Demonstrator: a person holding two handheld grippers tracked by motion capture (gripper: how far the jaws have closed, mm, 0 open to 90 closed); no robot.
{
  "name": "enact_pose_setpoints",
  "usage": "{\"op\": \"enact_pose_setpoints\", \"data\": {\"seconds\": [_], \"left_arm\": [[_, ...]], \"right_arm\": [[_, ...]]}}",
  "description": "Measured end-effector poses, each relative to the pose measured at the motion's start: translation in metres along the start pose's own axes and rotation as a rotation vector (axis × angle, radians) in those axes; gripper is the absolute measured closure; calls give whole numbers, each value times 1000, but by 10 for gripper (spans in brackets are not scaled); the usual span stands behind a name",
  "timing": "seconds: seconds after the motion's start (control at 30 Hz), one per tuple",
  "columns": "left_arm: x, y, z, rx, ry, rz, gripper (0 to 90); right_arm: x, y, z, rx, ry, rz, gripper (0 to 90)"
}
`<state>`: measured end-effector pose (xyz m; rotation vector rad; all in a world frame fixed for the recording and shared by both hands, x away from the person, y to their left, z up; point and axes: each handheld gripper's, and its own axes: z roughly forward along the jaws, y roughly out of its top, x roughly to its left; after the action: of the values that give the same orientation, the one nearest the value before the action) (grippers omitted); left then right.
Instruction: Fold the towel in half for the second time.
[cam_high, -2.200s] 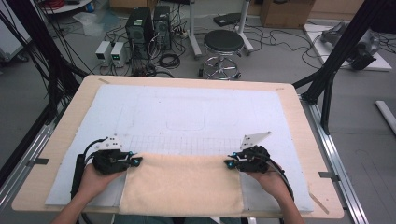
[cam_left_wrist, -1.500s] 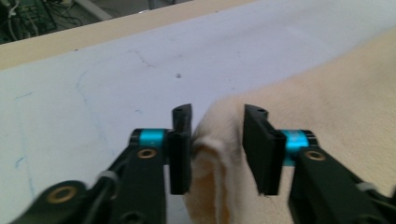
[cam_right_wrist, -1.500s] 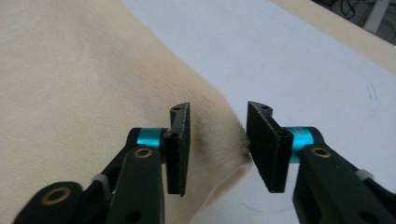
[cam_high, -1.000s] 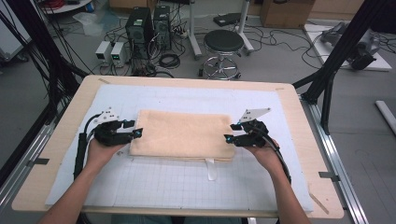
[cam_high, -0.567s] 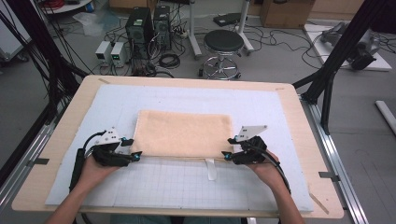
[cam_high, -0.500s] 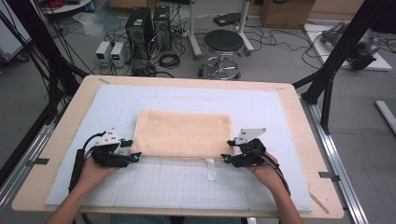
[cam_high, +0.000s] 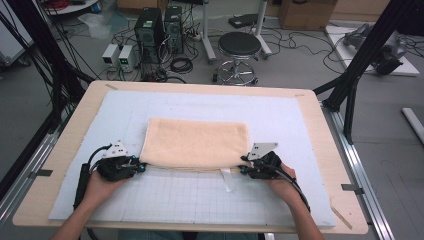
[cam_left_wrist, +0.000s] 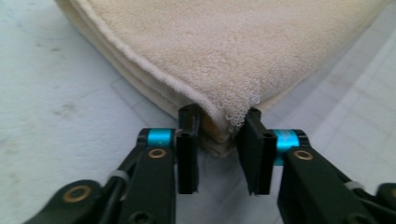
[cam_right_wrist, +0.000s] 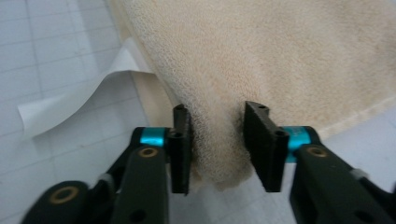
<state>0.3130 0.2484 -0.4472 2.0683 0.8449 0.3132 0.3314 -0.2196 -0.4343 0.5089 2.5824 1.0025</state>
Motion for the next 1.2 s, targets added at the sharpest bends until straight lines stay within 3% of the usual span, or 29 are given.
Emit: {"op": "enact_pose_setpoints", "data": {"seconds": [0.03,0.13,0.33,0.4,0.5,0.63,0.87,1.0,1.2], "left_arm": [[-3,1,1,10,6,21,740],[-8,5,4,9,-9,33,744],[-8,6,-2,-10,-14,30,767],[-8,4,-4,-10,-17,30,766],[-8,2,-8,-16,-12,30,742],[-7,2,-16,-39,-1,28,693],[-5,2,-25,-64,23,16,586],[-3,2,-29,-91,1,-10,567],[-5,5,-33,-111,2,-18,434]], "right_arm": [[-2,-1,-1,-2,-5,1,714],[-6,-3,-3,-5,-15,1,728],[-13,-3,-8,-8,17,9,717],[-13,-3,-8,-14,30,28,687],[-14,-3,-12,-55,84,105,575],[-9,1,-17,-100,106,114,538],[-10,1,-19,-127,90,179,460],[-11,1,-21,-138,66,214,375],[-7,1,-24,-195,43,262,278]]}}
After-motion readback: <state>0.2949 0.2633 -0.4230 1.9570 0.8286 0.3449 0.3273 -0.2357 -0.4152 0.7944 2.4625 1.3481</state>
